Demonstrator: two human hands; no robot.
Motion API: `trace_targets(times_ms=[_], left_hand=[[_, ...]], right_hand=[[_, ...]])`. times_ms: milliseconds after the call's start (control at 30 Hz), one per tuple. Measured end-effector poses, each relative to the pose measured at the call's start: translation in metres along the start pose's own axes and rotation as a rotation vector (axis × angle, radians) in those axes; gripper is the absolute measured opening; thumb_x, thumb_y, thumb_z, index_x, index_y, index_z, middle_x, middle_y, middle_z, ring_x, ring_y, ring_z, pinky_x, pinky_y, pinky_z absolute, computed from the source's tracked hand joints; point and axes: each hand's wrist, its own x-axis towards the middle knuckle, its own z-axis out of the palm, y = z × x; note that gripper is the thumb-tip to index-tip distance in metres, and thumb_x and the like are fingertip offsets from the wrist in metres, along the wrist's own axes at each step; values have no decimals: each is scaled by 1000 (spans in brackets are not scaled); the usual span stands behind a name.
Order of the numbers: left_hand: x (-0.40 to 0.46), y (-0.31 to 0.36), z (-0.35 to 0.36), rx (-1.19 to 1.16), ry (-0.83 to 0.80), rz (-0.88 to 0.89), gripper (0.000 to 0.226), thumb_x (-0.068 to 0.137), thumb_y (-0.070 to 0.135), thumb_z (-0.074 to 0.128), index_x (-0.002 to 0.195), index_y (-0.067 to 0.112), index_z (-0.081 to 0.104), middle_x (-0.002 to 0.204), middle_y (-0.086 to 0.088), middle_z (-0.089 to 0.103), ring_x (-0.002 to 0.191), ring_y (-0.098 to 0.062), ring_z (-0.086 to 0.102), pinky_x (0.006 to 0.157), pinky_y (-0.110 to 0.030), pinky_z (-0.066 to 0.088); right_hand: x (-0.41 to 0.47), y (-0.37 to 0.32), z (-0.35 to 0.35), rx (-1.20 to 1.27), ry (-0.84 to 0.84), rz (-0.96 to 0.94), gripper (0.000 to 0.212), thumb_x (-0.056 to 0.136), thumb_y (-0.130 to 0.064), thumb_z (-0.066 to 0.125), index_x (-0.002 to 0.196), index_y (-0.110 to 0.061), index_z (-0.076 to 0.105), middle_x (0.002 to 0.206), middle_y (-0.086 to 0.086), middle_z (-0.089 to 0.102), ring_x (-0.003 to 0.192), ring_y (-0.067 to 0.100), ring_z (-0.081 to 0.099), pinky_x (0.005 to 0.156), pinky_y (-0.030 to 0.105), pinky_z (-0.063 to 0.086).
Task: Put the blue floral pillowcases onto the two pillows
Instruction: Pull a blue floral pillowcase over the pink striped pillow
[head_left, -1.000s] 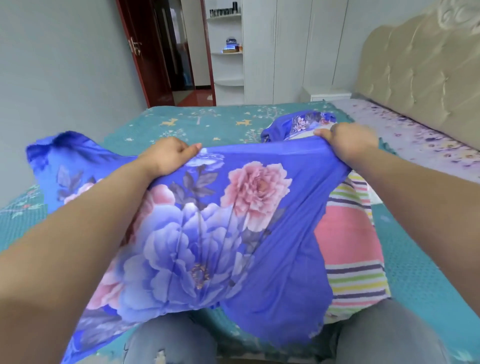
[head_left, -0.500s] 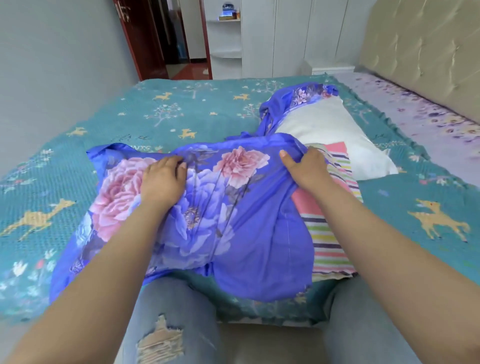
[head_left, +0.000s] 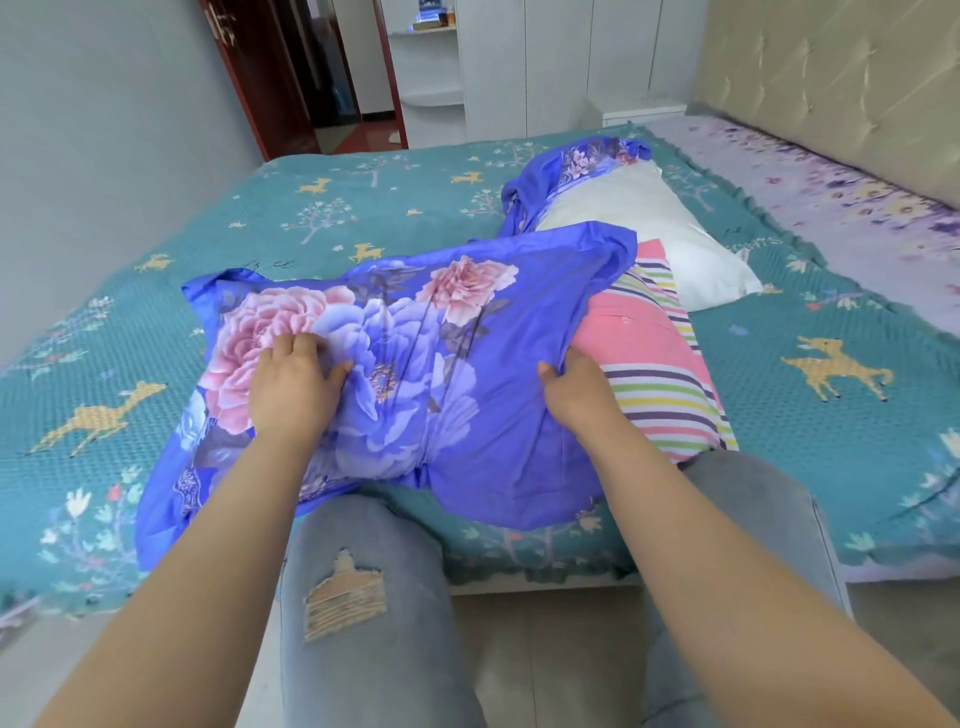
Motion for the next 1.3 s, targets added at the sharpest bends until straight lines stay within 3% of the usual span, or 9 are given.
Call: trace_targets(times_ms=[200, 300, 400, 500, 667, 800, 933, 1067, 1300], left_hand=[[-11, -28, -11, 48, -553, 155, 122, 61, 45, 84, 151, 15, 6, 158, -2, 9, 145, -25, 12, 116, -40, 18], [-36, -33, -6, 334, -435, 200, 138, 53, 53, 83, 150, 24, -11, 158, -1, -9, 146, -27, -1, 115, -43, 15], [-42, -33, 0, 314, -155, 262, 129, 42, 37, 90, 150, 18, 22, 145, -22, 32, 128, -42, 37, 99, -53, 39], [-36, -39, 3, 269, 54, 242, 108, 40, 32, 90, 135, 10, 44, 117, -24, 49, 98, -41, 50, 78, -50, 45], [-49, -36, 18, -61, 195, -360, 97, 50, 45, 87, 127, 6, 43, 128, -22, 43, 113, -41, 43, 89, -51, 36], [-49, -28, 32, -285, 285, -624, 110, 50, 45, 87, 138, 8, 33, 146, -17, 29, 132, -38, 30, 103, -51, 30], [-30, -28, 36, -634, 377, -950, 117, 62, 50, 81, 149, 8, 15, 152, -22, 12, 142, -35, 15, 114, -43, 15], [-21, -35, 20, -1039, 428, -1334, 92, 81, 66, 53, 143, 3, 29, 145, -17, 38, 132, -31, 40, 107, -37, 31], [7, -48, 4, -1369, 239, -1187, 44, 75, 63, 63, 90, 21, 61, 84, 8, 63, 80, -13, 66, 72, -28, 56]], right_hand=[[-21, 10, 6, -1, 104, 23, 34, 100, -32, 38, 114, -5, 51, 112, 19, 60, 104, 37, 55, 79, 37, 41], [-30, 19, -4, -41, 16, 41, 47, 90, -53, 51, 100, -8, 61, 100, 13, 66, 95, 33, 59, 74, 34, 43], [-38, 26, -18, -31, -293, 96, 42, 80, -50, 68, 106, -17, 64, 90, -1, 64, 79, 18, 61, 67, 23, 44], [-32, 29, -21, -194, -406, 115, 53, 83, -43, 68, 126, -15, 55, 119, 4, 59, 103, 24, 57, 79, 26, 40], [-30, 30, -5, -177, -520, 233, 57, 92, -46, 53, 139, -18, 42, 141, 5, 45, 125, 29, 46, 89, 33, 39], [-31, 31, 9, 125, -147, 194, 30, 96, -34, 49, 100, -6, 61, 96, 13, 59, 86, 28, 56, 69, 30, 39], [-20, 26, 23, 349, 143, 174, 39, 96, -26, 50, 61, -15, 39, 61, 5, 40, 63, 23, 38, 51, 32, 24], [-7, 16, 12, 257, 274, 8, 25, 97, -26, 48, 106, -9, 64, 103, 16, 67, 94, 32, 60, 71, 32, 39], [29, -14, -19, -121, 318, -129, 35, 98, -33, 41, 122, -11, 54, 115, 22, 61, 106, 41, 56, 83, 42, 43]])
